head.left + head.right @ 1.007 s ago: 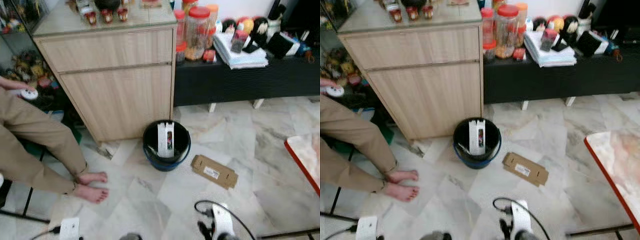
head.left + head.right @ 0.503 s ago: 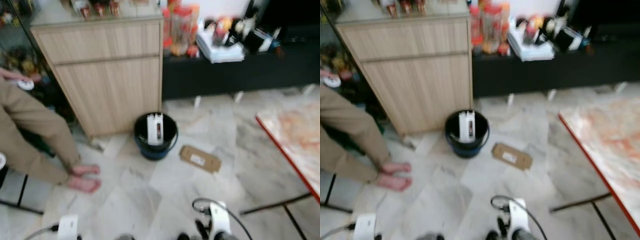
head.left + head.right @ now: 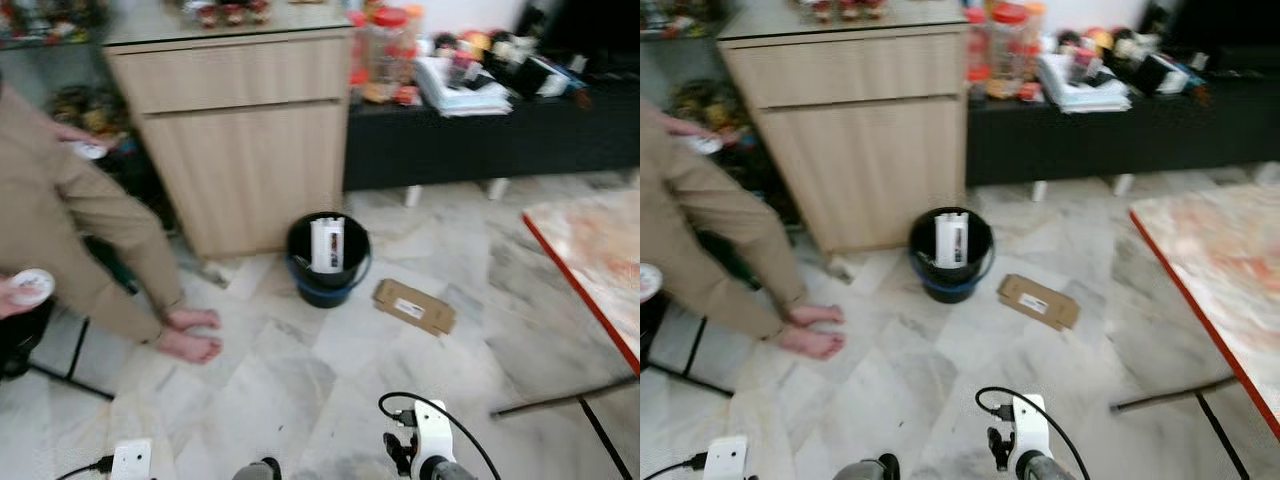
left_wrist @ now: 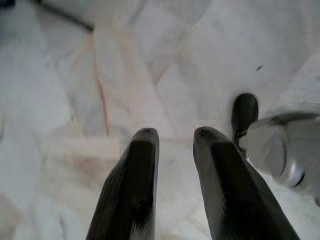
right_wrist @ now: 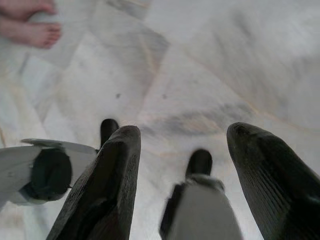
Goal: Picking trash to rubbish bin
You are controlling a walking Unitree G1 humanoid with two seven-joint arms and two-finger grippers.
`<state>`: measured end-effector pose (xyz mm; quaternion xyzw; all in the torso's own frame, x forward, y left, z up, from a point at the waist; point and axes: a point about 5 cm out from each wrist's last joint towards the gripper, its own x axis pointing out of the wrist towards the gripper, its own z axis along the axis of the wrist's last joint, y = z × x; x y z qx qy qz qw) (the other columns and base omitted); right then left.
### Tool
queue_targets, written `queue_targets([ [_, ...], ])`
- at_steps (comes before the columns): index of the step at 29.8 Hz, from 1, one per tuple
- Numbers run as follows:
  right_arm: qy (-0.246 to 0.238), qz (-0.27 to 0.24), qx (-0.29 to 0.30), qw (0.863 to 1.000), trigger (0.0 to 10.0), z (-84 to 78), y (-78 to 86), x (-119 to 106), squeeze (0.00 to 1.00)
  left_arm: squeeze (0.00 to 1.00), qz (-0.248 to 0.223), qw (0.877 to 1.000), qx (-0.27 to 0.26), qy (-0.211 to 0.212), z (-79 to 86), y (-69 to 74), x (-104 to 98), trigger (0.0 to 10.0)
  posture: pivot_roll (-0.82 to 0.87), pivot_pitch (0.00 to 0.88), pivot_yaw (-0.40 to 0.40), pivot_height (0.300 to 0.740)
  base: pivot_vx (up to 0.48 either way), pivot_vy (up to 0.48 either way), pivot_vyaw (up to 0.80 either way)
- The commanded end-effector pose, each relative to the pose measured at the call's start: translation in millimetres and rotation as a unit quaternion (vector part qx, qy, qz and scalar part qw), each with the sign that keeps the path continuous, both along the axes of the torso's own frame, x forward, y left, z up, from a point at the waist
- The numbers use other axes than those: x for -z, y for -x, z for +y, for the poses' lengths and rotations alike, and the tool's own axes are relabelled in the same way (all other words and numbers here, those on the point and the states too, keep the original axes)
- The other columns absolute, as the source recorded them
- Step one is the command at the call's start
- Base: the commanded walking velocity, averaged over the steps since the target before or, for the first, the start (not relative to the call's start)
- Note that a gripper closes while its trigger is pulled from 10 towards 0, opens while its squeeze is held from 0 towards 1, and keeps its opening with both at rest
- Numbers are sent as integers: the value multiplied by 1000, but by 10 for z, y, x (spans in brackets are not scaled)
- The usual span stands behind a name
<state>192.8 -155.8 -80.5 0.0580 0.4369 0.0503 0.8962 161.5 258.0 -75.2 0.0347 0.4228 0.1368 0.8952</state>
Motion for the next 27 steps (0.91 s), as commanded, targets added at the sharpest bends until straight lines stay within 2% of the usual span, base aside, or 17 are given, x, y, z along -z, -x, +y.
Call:
queue_targets([
  [1, -2, 11, 8, 1000, 10000, -4, 41, 24, 0, 0, 7, 1000, 0, -4, 12, 35, 13, 10000, 122, 167, -5, 740, 0, 0, -781],
  [19, 10, 13, 31, 999, 10000, -35, 42, 27, 0, 0, 2, 1000, 16, -11, 10, -11, -9, 10000, 122, 149, 9, 740, 0, 0, -772],
  [25, 12, 13, 33, 999, 10000, -48, 55, 32, 0, 0, 5, 999, 42, -18, -12, -18, -8, 10000, 121, 140, 13, 740, 0, 0, -769],
  [27, 13, 14, 38, 999, 10000, -65, 67, 37, 0, 0, 9, 998, 51, -25, -15, -16, -6, 10000, 124, 133, 14, 740, 0, -362, -769],
])
